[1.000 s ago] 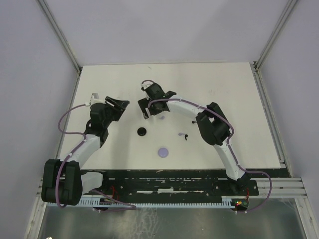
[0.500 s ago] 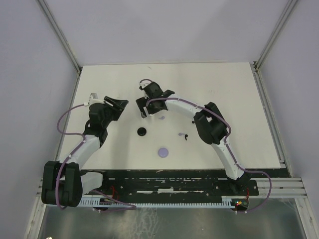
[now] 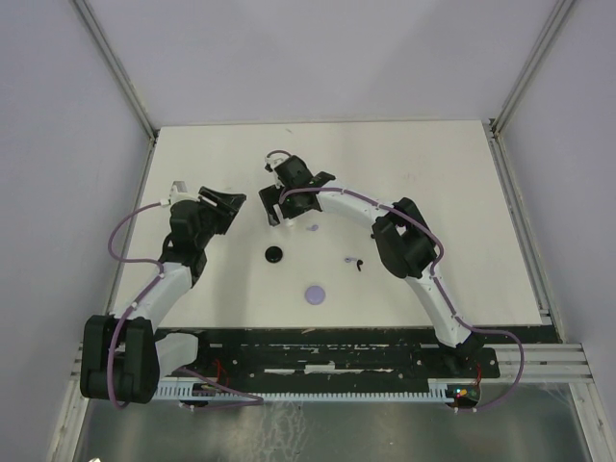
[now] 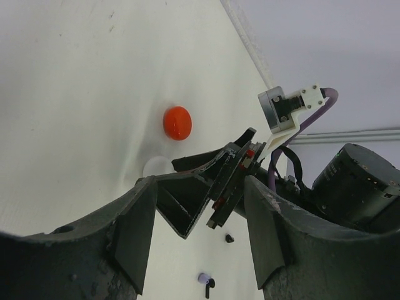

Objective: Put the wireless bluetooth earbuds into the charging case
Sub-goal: Pick up the charging case at the center of the board.

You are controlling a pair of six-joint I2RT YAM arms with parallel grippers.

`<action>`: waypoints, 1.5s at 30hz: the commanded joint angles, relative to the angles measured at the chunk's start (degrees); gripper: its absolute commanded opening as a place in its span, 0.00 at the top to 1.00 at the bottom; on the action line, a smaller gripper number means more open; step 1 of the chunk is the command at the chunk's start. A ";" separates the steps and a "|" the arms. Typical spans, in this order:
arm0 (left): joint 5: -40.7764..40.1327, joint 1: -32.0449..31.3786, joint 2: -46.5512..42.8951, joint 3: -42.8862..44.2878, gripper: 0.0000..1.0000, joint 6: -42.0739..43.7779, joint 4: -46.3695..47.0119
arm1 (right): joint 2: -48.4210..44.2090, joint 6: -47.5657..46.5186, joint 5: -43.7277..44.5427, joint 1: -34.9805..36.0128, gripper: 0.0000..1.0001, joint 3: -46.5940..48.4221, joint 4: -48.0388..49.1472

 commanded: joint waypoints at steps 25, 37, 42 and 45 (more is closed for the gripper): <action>1.06 0.60 -1.91 -1.40 0.36 2.02 1.16 | -0.05 -3.94 10.33 1.88 0.24 -0.32 -3.42; 1.03 0.82 -2.14 -1.70 0.36 1.95 1.16 | 1.13 -5.09 12.68 2.63 0.32 0.71 -5.11; 1.07 0.91 -2.23 -1.79 0.36 1.93 1.16 | 1.90 -6.01 12.82 2.75 0.33 1.55 -5.53; 1.02 0.98 -2.21 -1.86 0.36 1.87 1.16 | 2.31 -6.62 12.66 2.73 0.33 2.05 -5.61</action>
